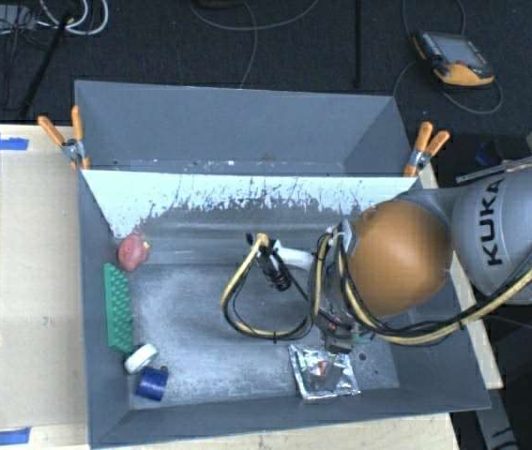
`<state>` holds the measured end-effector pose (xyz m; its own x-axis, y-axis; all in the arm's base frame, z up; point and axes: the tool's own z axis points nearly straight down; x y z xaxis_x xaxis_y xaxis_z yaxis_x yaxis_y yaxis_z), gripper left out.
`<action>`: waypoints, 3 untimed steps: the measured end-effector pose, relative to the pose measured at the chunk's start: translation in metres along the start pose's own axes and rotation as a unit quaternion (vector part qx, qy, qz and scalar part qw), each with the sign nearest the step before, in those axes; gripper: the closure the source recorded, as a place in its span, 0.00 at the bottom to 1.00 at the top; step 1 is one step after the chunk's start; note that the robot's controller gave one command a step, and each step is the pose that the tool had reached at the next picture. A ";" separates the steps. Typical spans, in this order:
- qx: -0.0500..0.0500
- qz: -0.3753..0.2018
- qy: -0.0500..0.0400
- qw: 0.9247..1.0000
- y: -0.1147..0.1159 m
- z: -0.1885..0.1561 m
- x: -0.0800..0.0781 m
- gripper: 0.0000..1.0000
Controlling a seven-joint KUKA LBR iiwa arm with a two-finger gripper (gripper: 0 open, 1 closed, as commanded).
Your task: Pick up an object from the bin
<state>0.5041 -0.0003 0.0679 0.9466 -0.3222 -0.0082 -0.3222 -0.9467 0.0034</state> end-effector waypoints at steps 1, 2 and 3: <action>0.001 0.002 0.001 1.000 0.000 -0.001 0.001 1.00; 0.003 0.031 0.004 1.000 -0.007 -0.003 0.075 1.00; 0.002 0.009 0.005 1.000 0.017 -0.137 0.066 1.00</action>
Offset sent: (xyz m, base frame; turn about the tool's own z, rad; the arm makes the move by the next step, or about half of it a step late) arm 0.0000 0.0000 0.0000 0.0000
